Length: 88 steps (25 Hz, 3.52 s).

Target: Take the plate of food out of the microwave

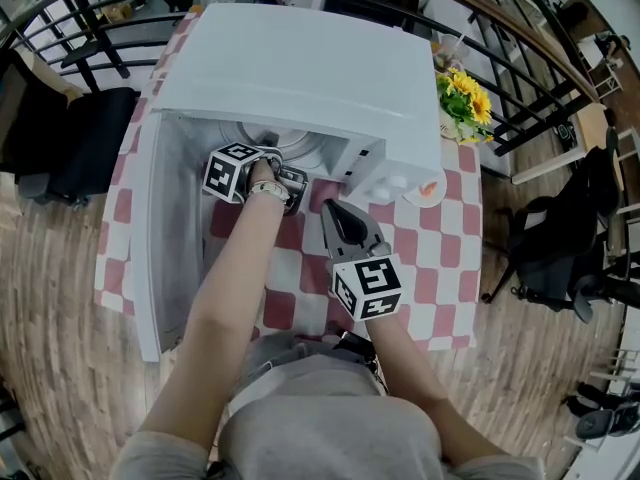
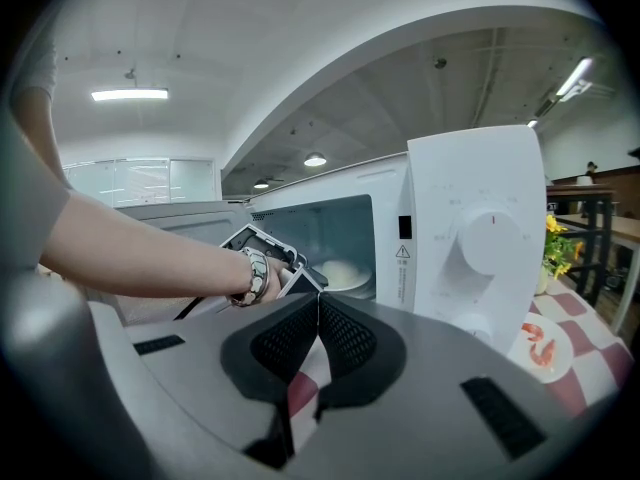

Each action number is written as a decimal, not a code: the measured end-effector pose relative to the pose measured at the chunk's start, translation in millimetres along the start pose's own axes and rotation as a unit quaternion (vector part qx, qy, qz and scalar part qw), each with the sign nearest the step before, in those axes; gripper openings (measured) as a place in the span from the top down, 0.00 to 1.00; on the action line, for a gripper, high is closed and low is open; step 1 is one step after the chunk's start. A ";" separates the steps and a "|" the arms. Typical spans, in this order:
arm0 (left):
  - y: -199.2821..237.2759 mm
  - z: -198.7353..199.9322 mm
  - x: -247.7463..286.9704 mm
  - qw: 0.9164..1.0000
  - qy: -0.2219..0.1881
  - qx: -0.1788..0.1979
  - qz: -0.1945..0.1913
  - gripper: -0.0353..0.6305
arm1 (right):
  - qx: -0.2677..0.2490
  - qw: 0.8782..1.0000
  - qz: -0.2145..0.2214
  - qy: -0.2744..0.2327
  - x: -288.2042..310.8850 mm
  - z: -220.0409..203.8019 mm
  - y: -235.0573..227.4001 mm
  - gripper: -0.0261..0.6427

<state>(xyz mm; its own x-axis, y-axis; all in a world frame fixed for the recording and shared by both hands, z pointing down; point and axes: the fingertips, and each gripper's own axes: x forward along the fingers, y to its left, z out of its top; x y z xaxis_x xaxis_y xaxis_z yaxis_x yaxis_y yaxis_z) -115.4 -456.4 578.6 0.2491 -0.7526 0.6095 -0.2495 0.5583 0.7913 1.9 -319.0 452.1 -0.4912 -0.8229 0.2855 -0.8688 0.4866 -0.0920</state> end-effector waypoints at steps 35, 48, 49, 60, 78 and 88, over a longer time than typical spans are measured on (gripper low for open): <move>13.5 -15.2 -27.0 1.000 0.013 0.002 -0.007 0.54 | 0.031 0.999 0.019 0.005 -19.2 0.5 9.2 0.92; 0.2 -18.0 -41.7 1.000 0.019 0.002 -0.021 0.81 | 0.033 0.999 0.013 0.008 -23.5 0.3 8.5 0.92; -0.9 -17.8 -42.9 1.000 0.018 0.001 -0.024 0.83 | 0.032 0.999 0.014 0.008 -23.3 0.4 8.9 0.92; -5.2 -20.3 -50.3 0.996 0.015 -0.026 -0.088 0.91 | 0.035 0.999 0.012 0.007 -22.7 -0.7 6.7 0.92; -12.6 -23.9 -75.6 0.982 -0.003 -0.024 -0.188 0.92 | 0.025 1.000 0.007 -0.007 -27.9 4.4 10.7 0.92; -14.6 -29.0 -102.6 0.973 -0.015 -0.012 -0.231 0.92 | 0.015 1.000 0.010 -0.023 -32.0 10.9 18.1 0.92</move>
<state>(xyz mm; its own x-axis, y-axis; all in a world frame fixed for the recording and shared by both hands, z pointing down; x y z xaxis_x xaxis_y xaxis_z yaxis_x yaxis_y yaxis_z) -110.1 -377.2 505.9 0.3029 -0.9345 0.1867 -0.0955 0.1651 0.9816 1.2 -287.1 430.9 -0.5095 -0.8267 0.2388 -0.8604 0.4941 -0.1251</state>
